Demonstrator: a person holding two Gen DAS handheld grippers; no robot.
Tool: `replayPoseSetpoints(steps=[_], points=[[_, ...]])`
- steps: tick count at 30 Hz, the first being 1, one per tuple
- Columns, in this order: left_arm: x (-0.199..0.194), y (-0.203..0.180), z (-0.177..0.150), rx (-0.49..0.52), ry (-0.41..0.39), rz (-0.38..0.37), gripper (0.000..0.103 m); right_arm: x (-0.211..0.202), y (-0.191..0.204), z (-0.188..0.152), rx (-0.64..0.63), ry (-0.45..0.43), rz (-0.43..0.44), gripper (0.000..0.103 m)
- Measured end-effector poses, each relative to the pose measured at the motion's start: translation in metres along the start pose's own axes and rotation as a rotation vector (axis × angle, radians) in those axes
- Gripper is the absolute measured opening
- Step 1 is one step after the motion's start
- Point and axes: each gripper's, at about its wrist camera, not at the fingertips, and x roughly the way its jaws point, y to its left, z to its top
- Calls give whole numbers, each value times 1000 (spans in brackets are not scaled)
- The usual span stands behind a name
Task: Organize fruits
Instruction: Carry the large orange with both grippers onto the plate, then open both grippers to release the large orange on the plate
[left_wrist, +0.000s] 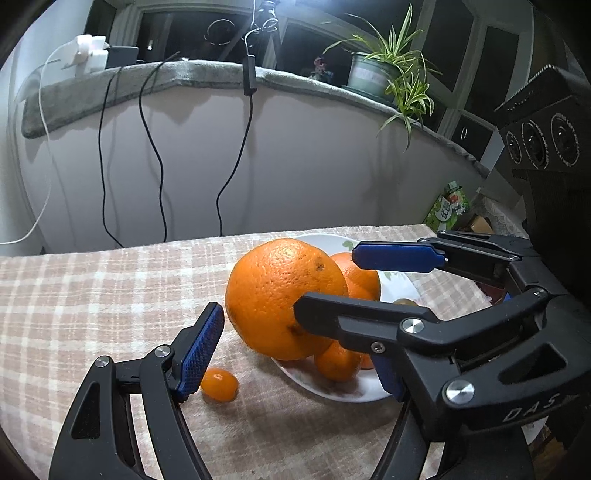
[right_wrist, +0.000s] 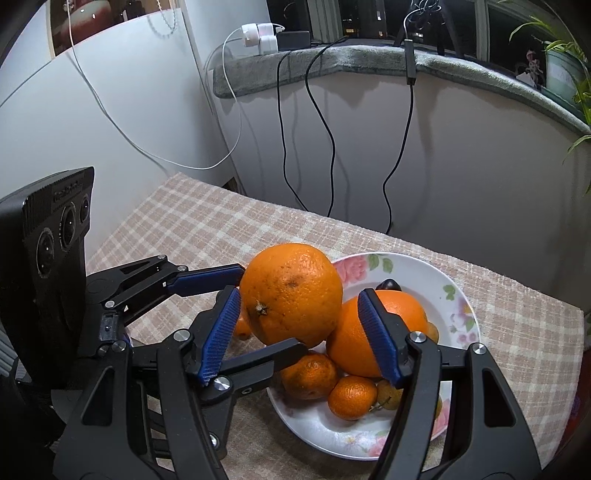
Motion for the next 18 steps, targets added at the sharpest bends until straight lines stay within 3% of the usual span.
replayPoseSetpoints(steps=[18], points=[[-42, 15, -20, 34, -33, 51, 75, -31, 12, -17, 31, -81, 34, 69]])
